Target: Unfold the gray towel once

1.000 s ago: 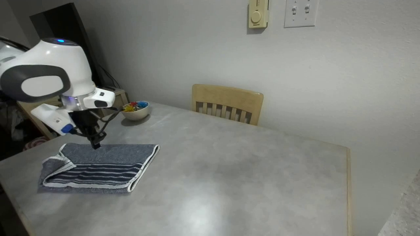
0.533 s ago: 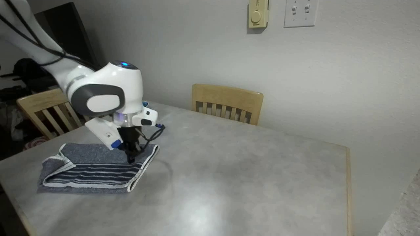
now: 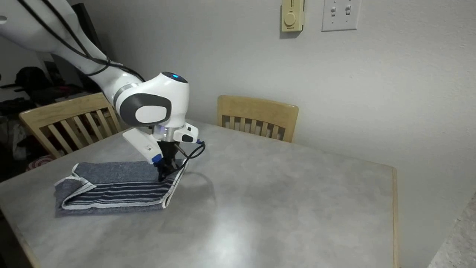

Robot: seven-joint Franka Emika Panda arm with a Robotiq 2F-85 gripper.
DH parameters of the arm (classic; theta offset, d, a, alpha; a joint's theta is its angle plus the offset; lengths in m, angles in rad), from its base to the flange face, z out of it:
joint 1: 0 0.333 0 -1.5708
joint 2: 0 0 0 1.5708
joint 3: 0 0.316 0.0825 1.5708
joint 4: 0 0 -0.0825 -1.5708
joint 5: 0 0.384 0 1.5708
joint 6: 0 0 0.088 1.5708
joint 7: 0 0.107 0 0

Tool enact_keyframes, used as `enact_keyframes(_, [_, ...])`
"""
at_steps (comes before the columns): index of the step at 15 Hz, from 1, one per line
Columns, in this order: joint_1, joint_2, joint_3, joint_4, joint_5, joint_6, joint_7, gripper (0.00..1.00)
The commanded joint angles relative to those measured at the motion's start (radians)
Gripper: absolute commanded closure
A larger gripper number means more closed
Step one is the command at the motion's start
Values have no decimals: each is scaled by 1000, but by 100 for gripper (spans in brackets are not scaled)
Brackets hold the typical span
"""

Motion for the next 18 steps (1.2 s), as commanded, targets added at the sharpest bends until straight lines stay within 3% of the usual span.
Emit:
enact_keyframes(1, [-35,19,-12,36,9,80,-7,100])
enact_keyframes(7, [-226,-68,19,-35,229,209,-51,100])
enact_keyframes(11, [-344,-113,56,-82,489,241,-161,100])
enact_keyframes(14, [-337,-153,37,-114,642,220,-281,100])
enact_keyframes(18, [-259,-211,-10,-182,642,162,-297,100])
